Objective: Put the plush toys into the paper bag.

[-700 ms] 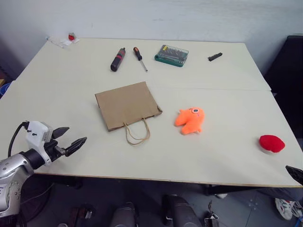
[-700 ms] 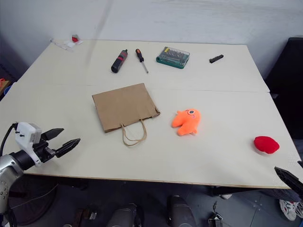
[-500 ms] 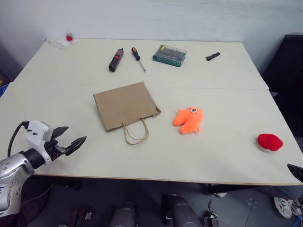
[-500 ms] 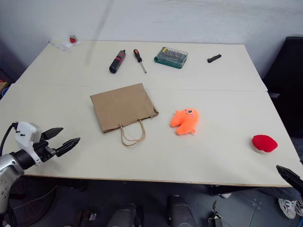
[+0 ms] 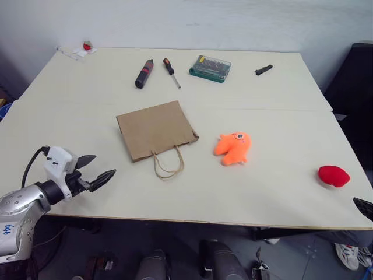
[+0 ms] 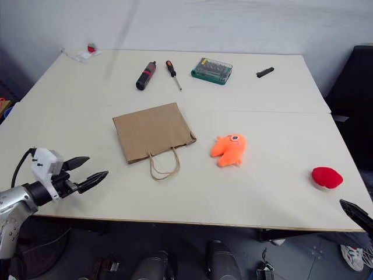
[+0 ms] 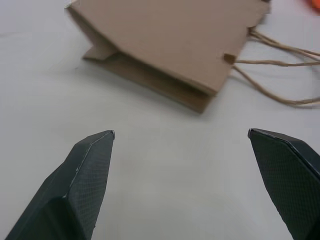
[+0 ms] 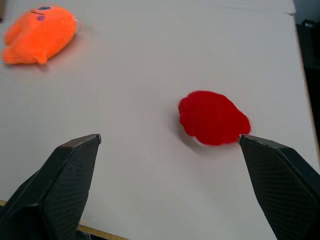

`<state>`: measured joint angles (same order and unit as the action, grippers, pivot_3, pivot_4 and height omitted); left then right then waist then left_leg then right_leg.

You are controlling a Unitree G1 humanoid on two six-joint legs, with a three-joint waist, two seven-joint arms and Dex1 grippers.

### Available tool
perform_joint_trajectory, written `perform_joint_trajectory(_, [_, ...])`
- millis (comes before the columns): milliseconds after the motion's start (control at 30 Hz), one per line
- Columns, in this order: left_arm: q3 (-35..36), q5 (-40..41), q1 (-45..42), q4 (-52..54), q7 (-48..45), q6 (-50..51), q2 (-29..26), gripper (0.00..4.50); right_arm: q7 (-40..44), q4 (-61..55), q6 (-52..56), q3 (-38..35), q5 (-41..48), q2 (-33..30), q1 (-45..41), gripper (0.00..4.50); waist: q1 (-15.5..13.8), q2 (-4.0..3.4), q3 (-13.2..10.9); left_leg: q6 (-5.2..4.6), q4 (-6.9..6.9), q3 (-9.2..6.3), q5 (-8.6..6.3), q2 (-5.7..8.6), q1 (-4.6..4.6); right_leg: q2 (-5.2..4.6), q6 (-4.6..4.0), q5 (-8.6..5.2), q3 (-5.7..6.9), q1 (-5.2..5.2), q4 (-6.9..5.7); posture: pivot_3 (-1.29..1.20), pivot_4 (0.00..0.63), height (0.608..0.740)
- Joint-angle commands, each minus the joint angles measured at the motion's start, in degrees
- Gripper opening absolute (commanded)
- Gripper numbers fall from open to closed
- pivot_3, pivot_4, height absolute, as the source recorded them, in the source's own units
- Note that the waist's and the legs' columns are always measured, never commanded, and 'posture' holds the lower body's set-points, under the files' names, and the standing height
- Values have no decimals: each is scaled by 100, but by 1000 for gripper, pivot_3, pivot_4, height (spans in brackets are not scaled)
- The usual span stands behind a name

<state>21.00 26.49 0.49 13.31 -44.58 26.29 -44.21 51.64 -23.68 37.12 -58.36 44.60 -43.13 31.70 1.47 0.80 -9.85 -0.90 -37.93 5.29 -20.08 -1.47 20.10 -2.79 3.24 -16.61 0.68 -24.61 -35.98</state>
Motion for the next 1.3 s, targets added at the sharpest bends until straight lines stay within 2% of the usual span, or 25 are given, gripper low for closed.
perform_joint_trajectory(33, [-397, -196, -379, 361, -359, -375, -280, 4488, -2, -1042, 312, 143, 755, -295, -154, 4500, 15, -2, 0, 1, 0, 1, 1, 0, 0, 0, 1, 1, -1, 0, -2, 0, 150, 740])
perform_joint_trajectory(200, [-1653, -1250, -1361, -158, -836, -1586, -443, 4488, -269, -2249, 447, 1234, 1145, -774, -708, 4500, -3, -4, 0, 5, -1, 0, 5, 3, -3, 5, 2, 1, 4, 2, -3, 0, 150, 740])
perform_joint_trajectory(300, [-1912, -1482, -1621, -437, -941, -1946, -400, 4488, -402, -2404, 460, 1551, 1160, -876, -910, 4500, -8, -1, -1, 7, -5, 0, 10, 4, 4, 6, 7, 4, 6, 0, 0, 0, 150, 740])
perform_joint_trajectory(400, [-2524, -1931, -2293, -1080, -1087, -2562, -119, 4488, -732, -2581, 374, 2629, 1113, -997, -1783, 4500, -3, 5, -4, 17, -15, 4, 15, 3, 6, 10, 10, 5, 6, 3, 6, 0, 150, 740])
perform_joint_trajectory(567, [-2937, -2364, -2966, -1854, -1069, -3226, 305, 4488, -1085, -2432, 335, 3603, 852, -885, -2639, 4500, -13, 14, -4, 7, -33, 4, 18, 9, 14, 8, 27, 15, 2, 4, 4, 0, 150, 740])
perform_joint_trajectory(733, [-3252, -2503, -3217, -2354, -1470, -3858, 441, 4488, -1294, -2273, 281, 4254, 576, -740, -3165, 4500, 2, 16, -5, 9, -35, 8, 20, 6, 18, 13, 27, 15, 1, -2, 2, 0, 150, 740])
perform_joint_trajectory(833, [-3323, -2579, -3403, -2674, -1451, -4067, 600, 4488, -1303, -2173, 271, 4397, 482, -690, -3346, 4500, -10, 18, -6, 7, -43, 8, 21, 6, 17, 13, 28, 15, 2, 0, -1, 0, 150, 740])
perform_joint_trajectory(967, [-3353, -2531, -3473, -2872, -1584, -4249, 747, 3608, -1254, -2102, 225, 4567, 315, -674, -3449, 4500, -18, 18, -5, 5, -50, 7, 20, 5, 21, 13, 28, 15, 3, 0, -3, 0, 150, 740])
perform_joint_trajectory(1167, [-3217, -2464, -3489, -3010, -1494, -4136, 913, 1631, -1255, -2027, 192, 4706, 190, -603, -3606, 4500, -7, 18, -6, 5, -57, 7, 20, 4, 21, 14, 28, 15, 3, 0, -7, 0, 150, 740])
perform_joint_trajectory(1300, [-2993, -2045, -3564, -2894, -1522, -3443, 1083, 284, -1253, -1952, 169, 4731, 80, -558, -3636, 4500, -15, 18, -6, 3, -71, 5, 19, 2, 24, 14, 28, 15, 5, 0, -12, 0, 150, 740])
